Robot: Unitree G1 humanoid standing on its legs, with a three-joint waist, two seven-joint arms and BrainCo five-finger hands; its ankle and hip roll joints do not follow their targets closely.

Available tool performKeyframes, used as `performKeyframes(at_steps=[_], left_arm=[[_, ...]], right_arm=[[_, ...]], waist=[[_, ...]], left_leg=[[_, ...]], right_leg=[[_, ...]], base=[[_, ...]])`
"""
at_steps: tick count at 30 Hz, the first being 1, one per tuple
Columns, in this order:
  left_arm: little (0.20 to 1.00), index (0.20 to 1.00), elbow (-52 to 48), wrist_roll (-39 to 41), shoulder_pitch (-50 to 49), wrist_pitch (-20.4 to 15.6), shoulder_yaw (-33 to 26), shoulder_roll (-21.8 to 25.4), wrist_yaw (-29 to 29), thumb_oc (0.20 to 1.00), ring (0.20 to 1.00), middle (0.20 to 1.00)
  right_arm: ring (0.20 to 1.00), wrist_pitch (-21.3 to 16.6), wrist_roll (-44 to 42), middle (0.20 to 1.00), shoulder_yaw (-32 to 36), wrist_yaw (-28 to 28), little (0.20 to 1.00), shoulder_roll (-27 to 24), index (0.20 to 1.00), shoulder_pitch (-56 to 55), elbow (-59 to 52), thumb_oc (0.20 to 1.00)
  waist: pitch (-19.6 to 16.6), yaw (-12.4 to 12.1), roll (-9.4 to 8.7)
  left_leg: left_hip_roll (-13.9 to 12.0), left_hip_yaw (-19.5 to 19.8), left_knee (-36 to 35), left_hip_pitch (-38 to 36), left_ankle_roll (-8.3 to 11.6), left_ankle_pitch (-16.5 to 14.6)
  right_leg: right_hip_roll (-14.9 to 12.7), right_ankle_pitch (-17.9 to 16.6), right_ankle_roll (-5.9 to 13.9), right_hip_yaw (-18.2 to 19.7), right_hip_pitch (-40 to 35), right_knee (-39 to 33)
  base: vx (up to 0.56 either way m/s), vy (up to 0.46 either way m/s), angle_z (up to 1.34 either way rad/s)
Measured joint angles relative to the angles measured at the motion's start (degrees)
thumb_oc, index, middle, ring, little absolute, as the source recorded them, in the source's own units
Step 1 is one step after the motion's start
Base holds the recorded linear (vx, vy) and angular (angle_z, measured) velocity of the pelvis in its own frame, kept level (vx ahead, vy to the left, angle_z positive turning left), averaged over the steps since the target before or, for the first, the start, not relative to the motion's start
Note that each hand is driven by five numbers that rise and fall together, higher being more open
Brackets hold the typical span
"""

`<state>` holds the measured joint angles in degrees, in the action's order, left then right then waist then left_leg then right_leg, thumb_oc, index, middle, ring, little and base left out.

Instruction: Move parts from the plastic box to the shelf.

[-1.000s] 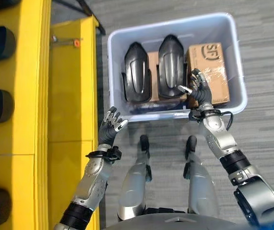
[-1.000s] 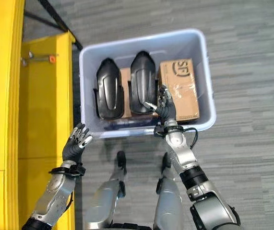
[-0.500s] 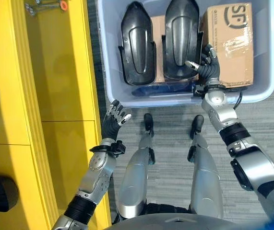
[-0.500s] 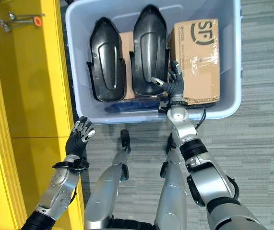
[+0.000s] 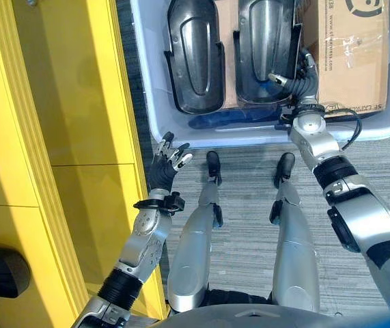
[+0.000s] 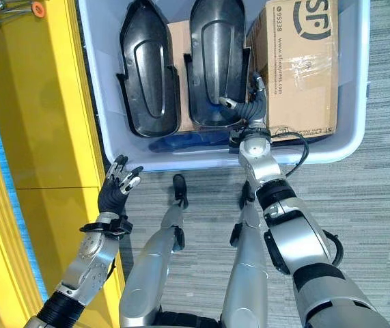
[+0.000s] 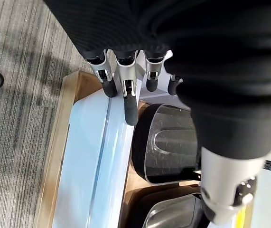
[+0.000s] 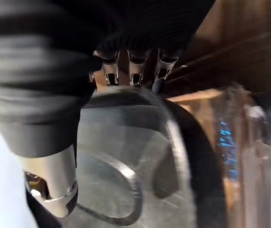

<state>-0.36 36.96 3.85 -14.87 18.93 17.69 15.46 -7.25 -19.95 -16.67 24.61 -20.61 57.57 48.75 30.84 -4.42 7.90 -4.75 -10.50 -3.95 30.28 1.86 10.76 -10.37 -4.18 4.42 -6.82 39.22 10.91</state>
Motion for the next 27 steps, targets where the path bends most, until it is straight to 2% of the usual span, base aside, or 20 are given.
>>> performKeyframes(at_steps=[9, 12, 20, 27], left_arm=[[1.000, 1.000, 0.0, 0.0, 0.8, -0.5, 0.3, 0.0, 0.9, 1.000, 1.000, 1.000], [1.000, 1.000, -0.2, -0.2, 2.4, -0.7, 0.9, -0.2, 1.1, 1.000, 1.000, 1.000], [1.000, 1.000, -0.1, -0.5, 3.3, -0.8, 0.9, -0.3, 1.3, 1.000, 1.000, 1.000], [1.000, 1.000, -1.7, -0.5, 4.2, -1.1, 1.6, -0.3, 2.4, 1.000, 1.000, 1.000]], right_arm=[[1.000, 0.0, -0.1, 1.000, 0.4, 0.6, 1.000, -0.3, 1.000, 2.0, 3.3, 1.000], [1.000, 0.1, 0.0, 1.000, 0.2, 1.1, 1.000, -0.5, 1.000, 6.5, 10.0, 1.000], [1.000, 0.0, -0.1, 1.000, 0.7, 3.0, 1.000, -1.0, 1.000, 6.7, 8.1, 1.000], [1.000, -0.1, -0.2, 1.000, 0.1, 3.1, 1.000, -2.7, 1.000, 10.2, 11.6, 1.000]], waist=[[0.0, 0.2, 0.00], [0.0, 0.1, -0.03], [0.0, 0.5, -0.05], [0.0, 0.5, -0.07]], left_leg=[[0.0, 0.0, 0.0, 0.9, -0.06, 0.2], [0.0, 0.1, 0.0, 1.9, -0.14, 0.3], [0.1, 0.1, -0.1, 2.7, -0.18, 0.6], [0.6, 0.3, -0.1, 4.7, -0.45, 1.0]], right_leg=[[0.0, -0.1, -0.07, 0.0, 0.9, 0.1], [-0.1, -0.1, -0.05, 0.0, 2.0, 0.5], [-0.2, -0.2, -0.08, 0.0, 3.0, 0.6], [-0.6, -0.2, -0.03, 0.4, 5.2, 1.5]], base=[[0.00, 0.000, 0.00], [0.02, 0.006, 0.04], [0.00, 0.001, 0.01], [0.00, -0.004, 0.03]])
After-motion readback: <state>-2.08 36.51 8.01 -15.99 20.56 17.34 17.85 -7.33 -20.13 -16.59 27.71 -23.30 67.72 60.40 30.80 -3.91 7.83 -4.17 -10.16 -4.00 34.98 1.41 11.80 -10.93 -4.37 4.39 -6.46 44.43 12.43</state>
